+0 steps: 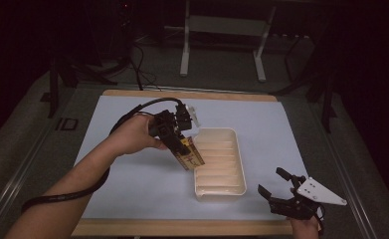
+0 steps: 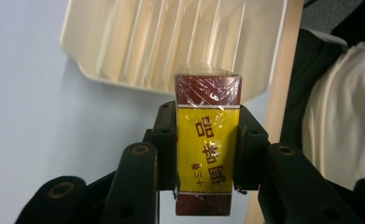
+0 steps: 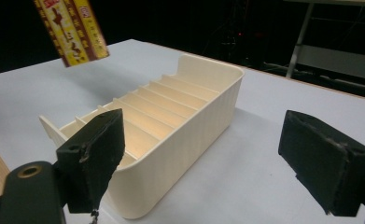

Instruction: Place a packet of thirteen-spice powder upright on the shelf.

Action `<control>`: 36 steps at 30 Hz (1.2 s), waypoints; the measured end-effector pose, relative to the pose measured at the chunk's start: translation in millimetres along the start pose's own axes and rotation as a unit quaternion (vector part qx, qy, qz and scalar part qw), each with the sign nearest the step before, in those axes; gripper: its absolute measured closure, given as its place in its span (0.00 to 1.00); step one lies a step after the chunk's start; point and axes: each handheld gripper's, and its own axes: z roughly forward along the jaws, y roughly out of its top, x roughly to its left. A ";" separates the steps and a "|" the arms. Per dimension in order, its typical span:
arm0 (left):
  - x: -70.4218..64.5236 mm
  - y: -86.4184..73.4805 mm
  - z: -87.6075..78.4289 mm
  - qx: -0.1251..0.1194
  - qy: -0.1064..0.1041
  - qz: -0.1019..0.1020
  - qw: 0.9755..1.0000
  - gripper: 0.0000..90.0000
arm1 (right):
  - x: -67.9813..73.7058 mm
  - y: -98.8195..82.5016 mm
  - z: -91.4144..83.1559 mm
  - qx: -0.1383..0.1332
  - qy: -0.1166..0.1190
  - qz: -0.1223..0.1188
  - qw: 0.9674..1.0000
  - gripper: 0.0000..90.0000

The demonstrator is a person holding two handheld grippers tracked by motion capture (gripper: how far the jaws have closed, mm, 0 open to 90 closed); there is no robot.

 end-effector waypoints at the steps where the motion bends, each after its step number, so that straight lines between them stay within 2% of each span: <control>1: -0.4 1.7 1.6 -0.003 -0.002 0.003 1.000 0.76 | 0.0 0.0 0.0 0.000 0.000 0.000 1.000 0.16; 2: -2.7 4.2 4.1 -0.015 -0.004 0.012 1.000 0.76 | -0.2 0.0 -0.2 0.000 0.000 -0.002 1.000 0.16; 10: -7.4 13.6 14.8 -0.038 -0.010 0.026 0.999 0.76 | -0.3 -0.1 -0.3 0.001 0.001 -0.002 1.000 0.16; 15: -6.2 17.9 25.1 -0.044 -0.026 0.024 0.998 0.76 | -0.4 -0.2 -0.6 0.002 0.001 -0.002 1.000 0.16; 18: -5.7 20.1 32.2 -0.039 -0.023 0.036 0.998 0.76 | -0.8 -0.2 -0.9 0.001 0.001 -0.002 1.000 0.16; 23: -1.5 24.7 41.6 -0.037 -0.032 0.036 0.998 0.76 | -0.9 -0.2 -1.5 0.000 0.001 -0.001 1.000 0.16; 26: 0.0 27.0 43.7 -0.035 -0.028 0.042 0.998 0.76 | -1.4 -0.4 -2.3 0.000 0.000 -0.001 1.000 0.16; 36: 10.1 29.8 57.3 -0.022 -0.031 0.036 0.999 0.76 | -2.9 -0.8 -4.4 -0.003 0.001 0.002 1.000 0.16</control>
